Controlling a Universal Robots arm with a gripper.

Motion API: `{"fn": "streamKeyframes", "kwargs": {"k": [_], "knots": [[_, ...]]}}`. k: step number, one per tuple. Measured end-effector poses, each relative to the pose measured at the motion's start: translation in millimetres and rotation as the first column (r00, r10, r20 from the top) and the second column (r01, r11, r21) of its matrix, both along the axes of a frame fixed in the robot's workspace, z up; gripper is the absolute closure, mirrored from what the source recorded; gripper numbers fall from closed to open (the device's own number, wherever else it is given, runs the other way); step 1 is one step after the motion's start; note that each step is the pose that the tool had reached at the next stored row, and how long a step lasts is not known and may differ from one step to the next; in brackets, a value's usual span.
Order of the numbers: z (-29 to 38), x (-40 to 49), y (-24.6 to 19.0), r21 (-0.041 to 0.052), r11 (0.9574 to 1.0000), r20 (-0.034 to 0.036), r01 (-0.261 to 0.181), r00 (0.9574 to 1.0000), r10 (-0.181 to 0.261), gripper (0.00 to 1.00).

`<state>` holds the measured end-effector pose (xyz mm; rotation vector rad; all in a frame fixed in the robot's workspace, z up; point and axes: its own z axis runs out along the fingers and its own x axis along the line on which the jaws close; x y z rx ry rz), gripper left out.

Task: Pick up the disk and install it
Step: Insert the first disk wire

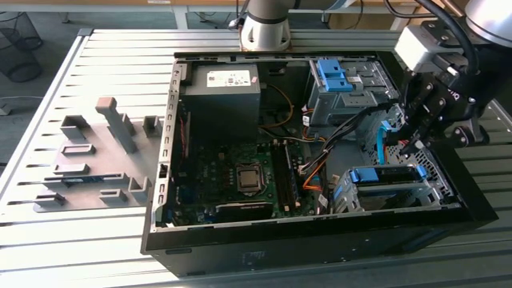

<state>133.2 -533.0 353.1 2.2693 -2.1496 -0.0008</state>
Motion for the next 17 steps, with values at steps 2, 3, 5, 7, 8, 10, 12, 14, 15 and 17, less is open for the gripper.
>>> {"fn": "streamKeyframes", "kwargs": {"k": [2, 3, 5, 7, 8, 10, 12, 14, 15, 17], "knots": [[-2.0, 0.2, 0.0, -0.0002, 1.0, 0.0, -0.004, 1.0, 0.004, 0.69], [-3.0, 0.3, 0.0, -0.0001, 1.0, 0.0001, -0.003, 1.0, 0.003, 0.69], [-4.4, 0.3, 0.0, -0.0002, 1.0, 0.0, -0.004, 1.0, 0.004, 0.69], [-5.0, 0.3, 0.0, -0.0004, 1.0, 0.0001, -0.004, 1.0, 0.004, 0.69], [-5.0, 0.3, -0.3, -0.0003, 1.0, 0.0, -0.004, 1.0, 0.004, 0.69], [-5.2, 0.3, -1.0, -0.0001, 1.0, 0.0, -0.004, 1.0, 0.004, 0.69], [-5.2, 0.3, -1.7, -0.0002, 1.0, 0.0, -0.004, 1.0, 0.004, 0.69], [-5.3, 0.3, -2.0, 0.0, 1.0, 0.0, -0.005, 1.0, 0.005, 0.69], [-5.4, 0.3, -2.0, -0.0002, 1.0, 0.0, -0.006, 1.0, 0.006, 0.69], [-6.2, 0.4, -2.1, 0.0, 1.0, 0.0, -0.007, 1.0, 0.007, 0.69]]}}
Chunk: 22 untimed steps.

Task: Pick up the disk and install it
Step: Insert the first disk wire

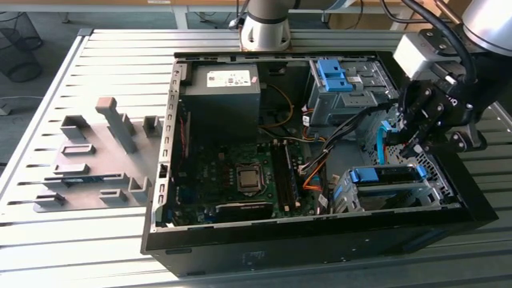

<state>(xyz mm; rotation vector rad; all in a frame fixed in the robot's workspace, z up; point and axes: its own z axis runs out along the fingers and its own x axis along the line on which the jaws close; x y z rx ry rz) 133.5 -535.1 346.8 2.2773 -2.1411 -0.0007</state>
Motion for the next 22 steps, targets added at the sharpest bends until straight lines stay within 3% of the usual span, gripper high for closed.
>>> {"fn": "streamKeyframes", "kwargs": {"k": [4, 8, 14, 17, 22], "knots": [[-1.6, 0.1, 0.0, -0.0002, 1.0, 0.0, -0.003, 1.0, 0.003, 0.71], [-2.0, 0.1, 0.0, 0.0017, 1.0, 0.0, -0.006, 1.0, 0.006, 0.84], [0.2, -3.2, 0.1, 0.0087, 0.9999, 0.0002, -0.007, 1.0, 0.007, 0.84], [0.2, -8.8, -0.5, 0.0084, 0.9999, 0.0027, -0.007, 1.0, 0.007, 0.84], [-1.2, -9.5, -2.2, 0.0084, 0.9999, 0.004, 0.009, 0.9999, -0.009, 0.84]]}}
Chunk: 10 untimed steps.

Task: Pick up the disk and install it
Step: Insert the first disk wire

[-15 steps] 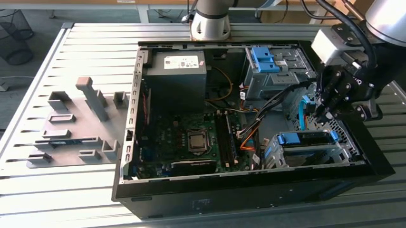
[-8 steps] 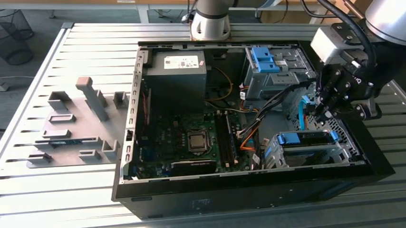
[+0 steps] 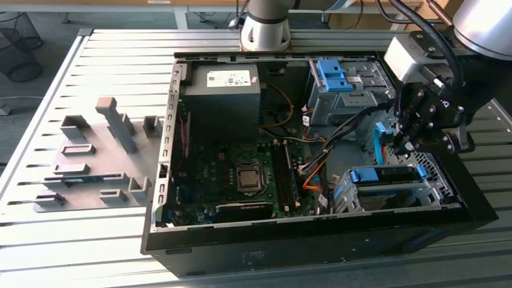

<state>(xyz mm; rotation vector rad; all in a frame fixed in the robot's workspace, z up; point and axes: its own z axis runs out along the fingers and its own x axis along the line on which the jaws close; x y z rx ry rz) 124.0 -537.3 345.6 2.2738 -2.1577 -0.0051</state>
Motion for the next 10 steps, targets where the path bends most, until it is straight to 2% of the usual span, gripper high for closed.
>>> {"fn": "streamKeyframes", "kwargs": {"k": [3, 8, 10], "knots": [[-1.0, 0.0, -4.3, -0.0002, 1.0, 0.0, 0.004, 1.0, -0.004, 0.84], [-3.3, -0.2, -15.4, 0.0001, 1.0, 0.0, 0.005, 1.0, -0.005, 0.84], [-3.8, -1.7, -16.7, 0.0003, 1.0, 0.0006, 0.005, 1.0, -0.005, 0.84]]}}
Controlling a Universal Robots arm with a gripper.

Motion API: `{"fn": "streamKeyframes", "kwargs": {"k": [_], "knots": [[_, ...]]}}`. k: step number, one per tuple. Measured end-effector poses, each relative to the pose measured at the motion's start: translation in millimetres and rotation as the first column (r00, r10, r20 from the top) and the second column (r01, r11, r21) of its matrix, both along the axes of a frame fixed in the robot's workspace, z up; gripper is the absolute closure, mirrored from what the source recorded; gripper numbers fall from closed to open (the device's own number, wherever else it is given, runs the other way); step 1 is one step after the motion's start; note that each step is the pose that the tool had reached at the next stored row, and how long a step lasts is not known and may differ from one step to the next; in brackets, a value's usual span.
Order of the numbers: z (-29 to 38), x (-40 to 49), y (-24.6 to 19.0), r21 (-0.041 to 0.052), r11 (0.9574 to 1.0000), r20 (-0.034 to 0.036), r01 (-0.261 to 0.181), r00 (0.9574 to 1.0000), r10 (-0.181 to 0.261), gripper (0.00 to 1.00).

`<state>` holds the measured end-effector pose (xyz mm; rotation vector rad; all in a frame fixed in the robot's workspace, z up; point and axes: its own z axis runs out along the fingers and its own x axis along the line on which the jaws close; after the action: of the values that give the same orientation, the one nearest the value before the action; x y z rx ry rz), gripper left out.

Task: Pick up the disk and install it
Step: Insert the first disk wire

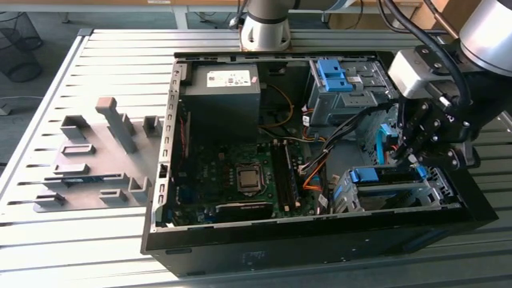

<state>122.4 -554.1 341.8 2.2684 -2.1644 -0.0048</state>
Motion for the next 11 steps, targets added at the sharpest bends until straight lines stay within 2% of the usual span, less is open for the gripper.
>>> {"fn": "streamKeyframes", "kwargs": {"k": [3, 6, 11], "knots": [[-0.8, -4.2, -0.2, 0.0012, 1.0, 0.0036, 0.001, 1.0, -0.001, 0.84], [-2.3, -4.3, -0.2, 0.0011, 0.9998, 0.0038, 0.018, 0.9998, -0.018, 0.84], [-3.8, -4.4, -1.9, 0.0024, 0.9998, 0.0038, 0.018, 0.9998, -0.018, 0.84]]}}
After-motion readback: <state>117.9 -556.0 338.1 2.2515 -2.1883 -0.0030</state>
